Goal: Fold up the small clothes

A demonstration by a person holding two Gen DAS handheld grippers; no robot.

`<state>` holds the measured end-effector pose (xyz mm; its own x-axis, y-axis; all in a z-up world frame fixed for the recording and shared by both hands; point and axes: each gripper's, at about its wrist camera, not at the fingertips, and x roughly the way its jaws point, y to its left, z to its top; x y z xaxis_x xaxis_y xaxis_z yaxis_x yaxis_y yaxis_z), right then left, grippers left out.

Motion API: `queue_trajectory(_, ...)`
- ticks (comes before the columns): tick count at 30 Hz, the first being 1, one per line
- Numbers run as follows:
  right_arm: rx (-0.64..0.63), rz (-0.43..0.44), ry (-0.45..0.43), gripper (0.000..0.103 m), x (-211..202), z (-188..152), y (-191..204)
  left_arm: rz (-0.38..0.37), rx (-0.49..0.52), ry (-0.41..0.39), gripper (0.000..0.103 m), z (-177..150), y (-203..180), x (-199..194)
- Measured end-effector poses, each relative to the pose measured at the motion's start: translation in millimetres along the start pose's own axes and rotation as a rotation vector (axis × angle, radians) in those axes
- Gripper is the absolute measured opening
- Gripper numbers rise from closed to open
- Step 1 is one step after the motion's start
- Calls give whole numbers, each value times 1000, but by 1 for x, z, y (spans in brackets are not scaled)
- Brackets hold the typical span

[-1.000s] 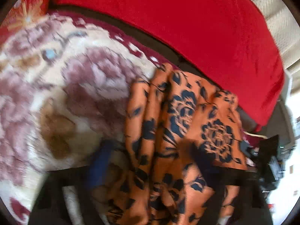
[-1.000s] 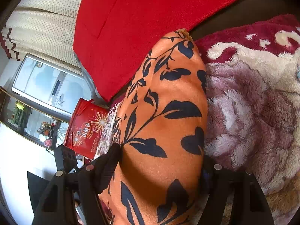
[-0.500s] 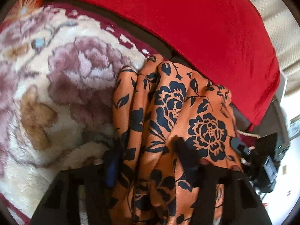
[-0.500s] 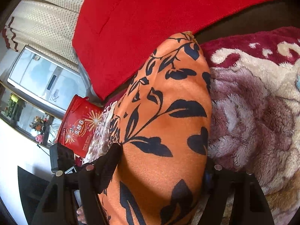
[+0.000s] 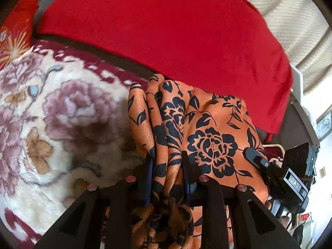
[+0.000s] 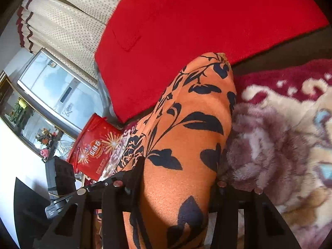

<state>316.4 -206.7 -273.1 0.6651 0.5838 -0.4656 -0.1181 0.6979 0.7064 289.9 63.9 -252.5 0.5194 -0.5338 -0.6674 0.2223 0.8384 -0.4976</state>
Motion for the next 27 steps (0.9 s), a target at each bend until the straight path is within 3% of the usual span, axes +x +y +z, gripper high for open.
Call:
queue_trajectory(5, -20, 11, -64, 48, -54, 6, 0, -52, 93, -23, 25, -9, -47, -15)
queue_trajectory(11, -9, -19, -129, 48, -127, 1, -21, -77, 203, 5, 25, -41, -109, -6)
queue_trajectory(15, 32, -43, -139, 49, -161, -12, -50, -33, 288, 46, 25, -65, -134, 15)
queue_trajectory(18, 64, -49, -104, 49, -163, -21, -81, 94, 349, 101, 27, -81, -137, 45)
queue_trajectory(20, 108, -70, -43, 49, -149, -26, -105, 184, 381, 92, 38, -88, -138, 52)
queue_trajectory(23, 173, -121, 8, 60, -139, -28, -130, 177, 379, 88, 42, -86, -141, 46)
queue_trajectory(27, 141, -231, 13, 64, -156, -18, -113, 202, 402, 46, 53, -82, -140, 37)
